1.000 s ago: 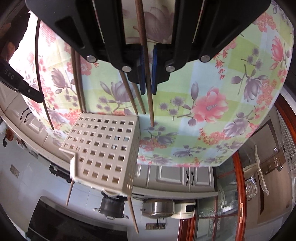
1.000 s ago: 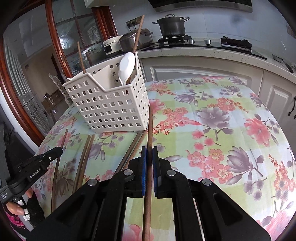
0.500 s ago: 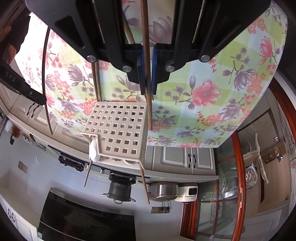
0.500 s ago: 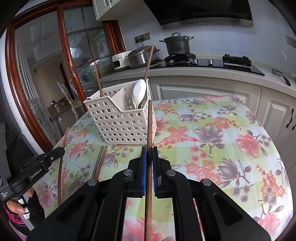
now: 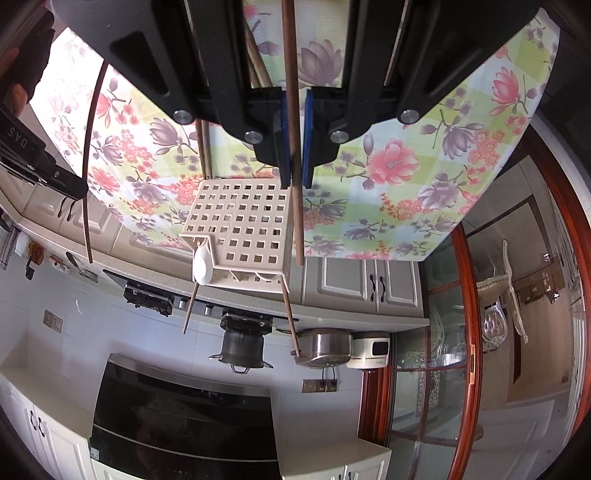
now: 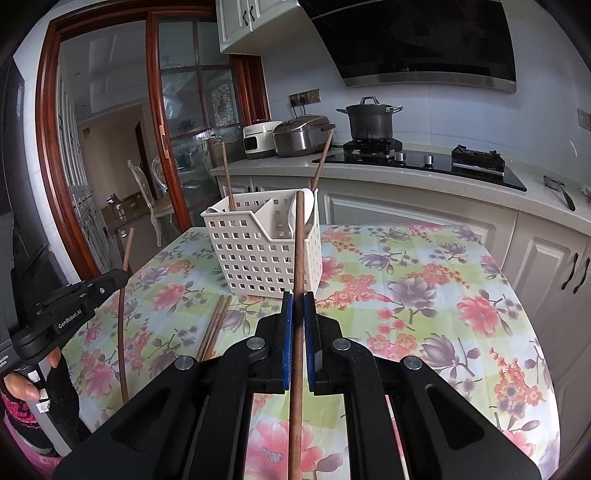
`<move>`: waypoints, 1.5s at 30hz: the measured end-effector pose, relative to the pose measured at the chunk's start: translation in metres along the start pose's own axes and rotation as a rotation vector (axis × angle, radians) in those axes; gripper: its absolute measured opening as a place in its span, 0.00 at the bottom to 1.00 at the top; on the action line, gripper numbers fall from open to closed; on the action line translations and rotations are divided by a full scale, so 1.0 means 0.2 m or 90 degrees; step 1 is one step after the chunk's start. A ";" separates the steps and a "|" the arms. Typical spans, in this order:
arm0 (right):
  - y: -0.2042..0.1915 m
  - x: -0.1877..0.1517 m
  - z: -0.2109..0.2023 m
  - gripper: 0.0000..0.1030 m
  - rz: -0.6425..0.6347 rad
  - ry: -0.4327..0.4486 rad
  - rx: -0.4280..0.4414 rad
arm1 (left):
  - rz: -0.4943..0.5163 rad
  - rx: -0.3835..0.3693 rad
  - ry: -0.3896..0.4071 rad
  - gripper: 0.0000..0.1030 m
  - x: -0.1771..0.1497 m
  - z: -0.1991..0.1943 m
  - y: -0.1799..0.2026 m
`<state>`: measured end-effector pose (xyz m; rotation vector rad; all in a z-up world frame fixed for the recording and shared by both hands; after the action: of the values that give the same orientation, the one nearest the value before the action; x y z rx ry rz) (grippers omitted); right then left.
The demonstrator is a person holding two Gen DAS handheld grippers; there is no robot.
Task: Organize utensils
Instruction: 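Lift both held chopsticks upright and carry them toward the white basket, then lower the chopsticks into the white basket and open both tools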
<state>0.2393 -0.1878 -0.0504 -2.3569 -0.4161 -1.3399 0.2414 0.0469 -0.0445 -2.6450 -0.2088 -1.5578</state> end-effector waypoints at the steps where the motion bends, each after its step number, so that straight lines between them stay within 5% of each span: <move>1: 0.00 0.00 -0.01 0.07 -0.001 0.003 0.000 | 0.001 0.002 0.005 0.06 0.01 -0.01 0.00; 24: -0.12 0.17 -0.13 0.07 -0.046 0.058 0.005 | 0.012 -0.006 0.082 0.06 0.21 -0.20 0.04; 45: -0.09 0.54 0.02 0.07 -0.072 0.080 -0.014 | 0.053 -0.039 0.109 0.06 0.69 -0.20 0.20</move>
<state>0.2883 -0.1639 0.0450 -2.2806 -0.5061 -1.5415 0.2793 0.0134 0.0969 -2.5105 -0.0410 -1.7774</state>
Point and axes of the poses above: each gripper's, at about its wrist camera, not at the fingertips, and z roughly the way its jaws point, y to its right, x to its top, the point moved 10 cm from there along z, roughly the way its jaws point, and after that the axes turned 7 degrees about x, right-handed, at the moved point
